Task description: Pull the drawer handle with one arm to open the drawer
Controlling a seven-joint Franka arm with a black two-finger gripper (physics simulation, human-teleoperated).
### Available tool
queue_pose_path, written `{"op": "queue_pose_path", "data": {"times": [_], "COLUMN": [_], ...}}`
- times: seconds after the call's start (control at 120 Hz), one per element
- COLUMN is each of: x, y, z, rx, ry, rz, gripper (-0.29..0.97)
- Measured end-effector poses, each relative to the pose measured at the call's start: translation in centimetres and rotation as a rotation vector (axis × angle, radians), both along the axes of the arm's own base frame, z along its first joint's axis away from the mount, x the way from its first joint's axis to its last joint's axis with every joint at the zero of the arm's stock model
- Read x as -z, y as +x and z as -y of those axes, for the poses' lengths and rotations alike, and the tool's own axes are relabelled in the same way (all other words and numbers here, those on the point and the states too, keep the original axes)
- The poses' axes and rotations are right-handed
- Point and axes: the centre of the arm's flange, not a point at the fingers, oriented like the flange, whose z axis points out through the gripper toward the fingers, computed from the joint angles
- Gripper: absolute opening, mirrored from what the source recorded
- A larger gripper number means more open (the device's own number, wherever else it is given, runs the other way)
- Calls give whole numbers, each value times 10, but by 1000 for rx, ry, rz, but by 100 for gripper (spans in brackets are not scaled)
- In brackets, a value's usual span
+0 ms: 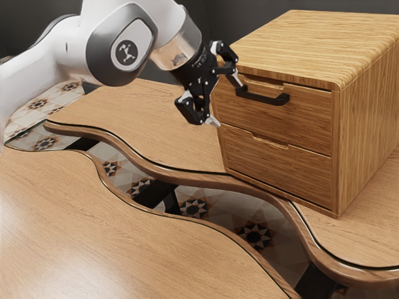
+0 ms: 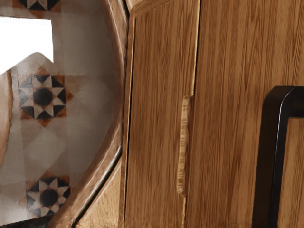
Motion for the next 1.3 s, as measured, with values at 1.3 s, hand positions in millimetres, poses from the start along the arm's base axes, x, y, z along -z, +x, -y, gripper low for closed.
{"op": "queue_pose_path", "data": {"times": [1.3], "x": [33], "y": [53], "z": [-2], "rx": [-52], "ry": [-24], "rz": [23], "gripper": [68]}}
